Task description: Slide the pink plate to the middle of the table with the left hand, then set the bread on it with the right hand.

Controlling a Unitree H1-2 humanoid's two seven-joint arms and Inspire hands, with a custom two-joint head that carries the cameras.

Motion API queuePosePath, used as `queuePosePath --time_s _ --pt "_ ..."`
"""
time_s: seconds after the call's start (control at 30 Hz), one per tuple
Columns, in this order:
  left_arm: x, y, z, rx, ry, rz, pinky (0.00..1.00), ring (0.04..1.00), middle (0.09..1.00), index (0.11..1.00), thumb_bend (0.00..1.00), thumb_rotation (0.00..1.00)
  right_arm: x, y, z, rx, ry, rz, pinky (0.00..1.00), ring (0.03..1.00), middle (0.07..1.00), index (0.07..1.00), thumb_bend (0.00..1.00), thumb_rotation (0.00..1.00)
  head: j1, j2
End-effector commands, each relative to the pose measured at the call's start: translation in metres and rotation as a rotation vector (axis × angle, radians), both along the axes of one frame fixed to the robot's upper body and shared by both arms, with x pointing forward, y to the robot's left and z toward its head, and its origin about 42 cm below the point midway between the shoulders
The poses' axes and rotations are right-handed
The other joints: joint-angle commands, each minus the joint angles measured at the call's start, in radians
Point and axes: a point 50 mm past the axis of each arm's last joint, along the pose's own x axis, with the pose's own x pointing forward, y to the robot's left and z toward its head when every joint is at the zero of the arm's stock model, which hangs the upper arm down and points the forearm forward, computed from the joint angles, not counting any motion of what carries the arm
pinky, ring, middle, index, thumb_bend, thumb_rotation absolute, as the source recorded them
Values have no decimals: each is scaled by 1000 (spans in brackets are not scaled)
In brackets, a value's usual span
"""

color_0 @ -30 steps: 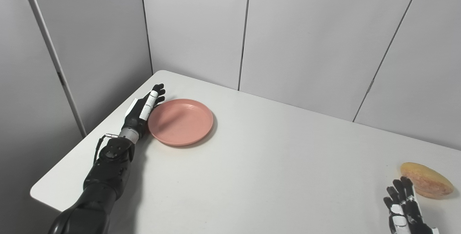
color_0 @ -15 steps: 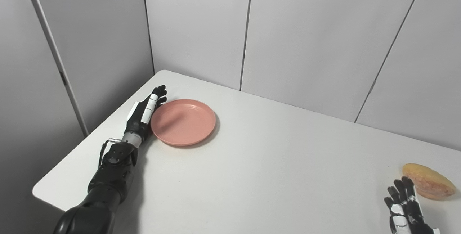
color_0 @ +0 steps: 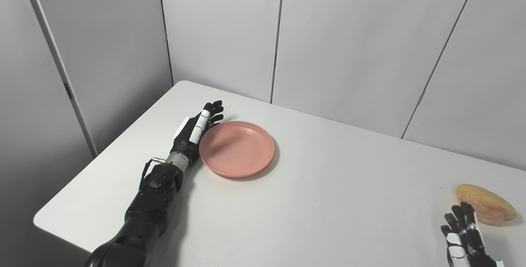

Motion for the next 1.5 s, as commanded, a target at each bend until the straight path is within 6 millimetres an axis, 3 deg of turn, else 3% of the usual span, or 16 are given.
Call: queuePosePath --time_s 0.0,0.77,1.47 --pt "5 -2 10 3 -30 -18 884 906 920 875 812 1000 6 1 12 -5 -54 -6 1000 1000 1000 1000 353 710 0 1" --pt "9 -50 9 9 -19 -101 858 889 893 854 798 1000 6 4 15 -13 -75 -9 1000 1000 1000 1000 390 726 -30 24" --pt "-3 -70 20 20 18 -206 890 918 911 860 807 1000 8 6 11 -44 -89 -16 1000 1000 1000 1000 478 732 -84 72"
